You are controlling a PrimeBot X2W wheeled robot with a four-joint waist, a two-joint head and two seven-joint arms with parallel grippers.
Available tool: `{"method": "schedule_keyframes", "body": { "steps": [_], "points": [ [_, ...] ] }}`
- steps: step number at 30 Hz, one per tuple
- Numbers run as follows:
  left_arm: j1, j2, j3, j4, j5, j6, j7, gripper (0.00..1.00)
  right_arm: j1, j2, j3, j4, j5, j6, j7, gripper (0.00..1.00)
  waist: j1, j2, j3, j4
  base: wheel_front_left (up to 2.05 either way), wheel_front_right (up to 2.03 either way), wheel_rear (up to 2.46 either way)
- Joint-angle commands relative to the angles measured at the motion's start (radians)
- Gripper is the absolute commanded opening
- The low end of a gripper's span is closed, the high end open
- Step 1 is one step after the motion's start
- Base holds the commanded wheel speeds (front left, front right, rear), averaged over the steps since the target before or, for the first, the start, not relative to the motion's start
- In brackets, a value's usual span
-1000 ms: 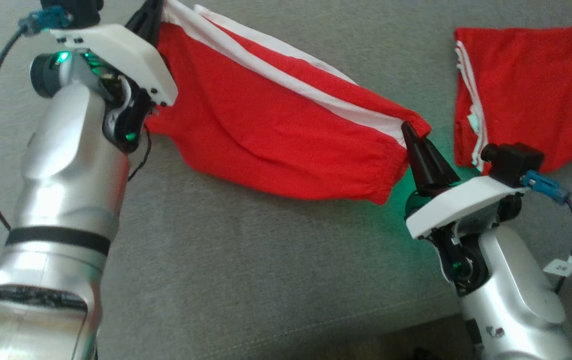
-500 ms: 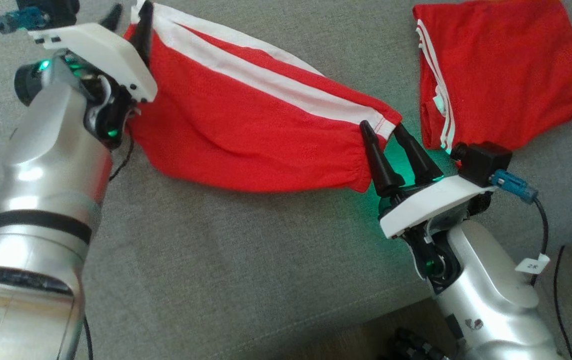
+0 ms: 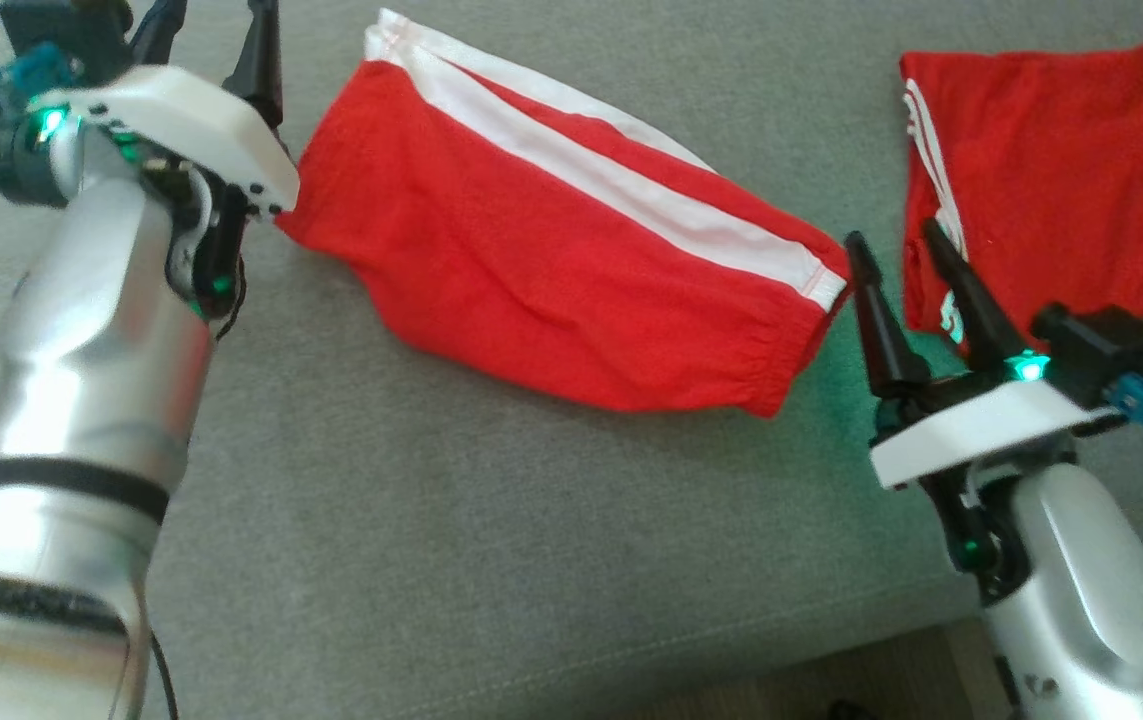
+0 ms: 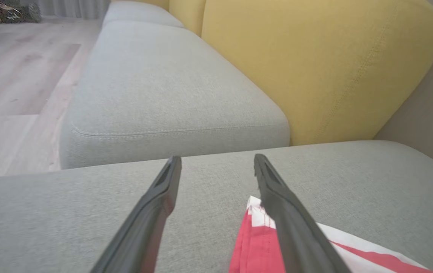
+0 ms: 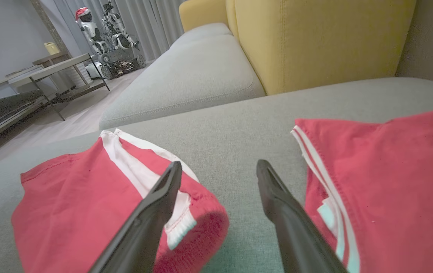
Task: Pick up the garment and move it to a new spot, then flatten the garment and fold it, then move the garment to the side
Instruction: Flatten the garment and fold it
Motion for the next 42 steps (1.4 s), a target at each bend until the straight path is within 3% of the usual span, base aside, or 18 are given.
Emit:
{"method": "schedule_keyframes", "body": {
  "steps": [1,7,8,13,25,31,42],
  "points": [
    [-0.011,0.044,0.032,-0.037,0.01,0.008,-0.011,1.0,0.003,-0.005,0.008,-0.04,-0.009,-0.001,0.0,1.0,0.0,0.0,-0.013,0.014,0.0,0.0,0.0],
    [0.193,0.074,0.087,-0.321,0.095,0.119,-0.012,1.0,0.071,0.02,-0.09,-0.172,-0.124,-0.001,0.013,1.0,0.0,0.0,-0.06,0.046,0.0,0.0,0.0],
    [0.27,0.08,0.1,-0.413,0.122,0.157,-0.012,1.0,0.095,0.029,-0.11,-0.201,-0.152,-0.001,0.024,1.0,0.0,0.0,-0.079,0.055,0.0,0.0,0.0],
    [0.464,0.087,0.128,-0.617,0.16,0.236,-0.012,1.0,0.151,0.048,-0.133,-0.249,-0.187,-0.001,0.053,1.0,0.0,0.0,-0.125,0.071,0.0,0.0,0.0],
    [0.83,0.11,0.143,-0.883,0.174,0.382,0.006,1.0,0.241,0.066,-0.135,-0.275,-0.216,-0.001,0.091,1.0,0.0,0.0,-0.207,0.089,0.0,0.0,0.0],
    [0.926,0.133,0.134,-0.968,0.189,0.42,0.033,1.0,0.265,0.069,-0.141,-0.276,-0.224,-0.001,0.103,1.0,0.0,0.0,-0.229,0.106,0.0,0.0,0.0],
    [0.958,0.142,0.116,-1.012,0.192,0.433,0.062,1.0,0.271,0.068,-0.145,-0.278,-0.237,-0.001,0.112,1.0,0.0,0.0,-0.233,0.12,0.0,0.0,0.0]
  ]
}}
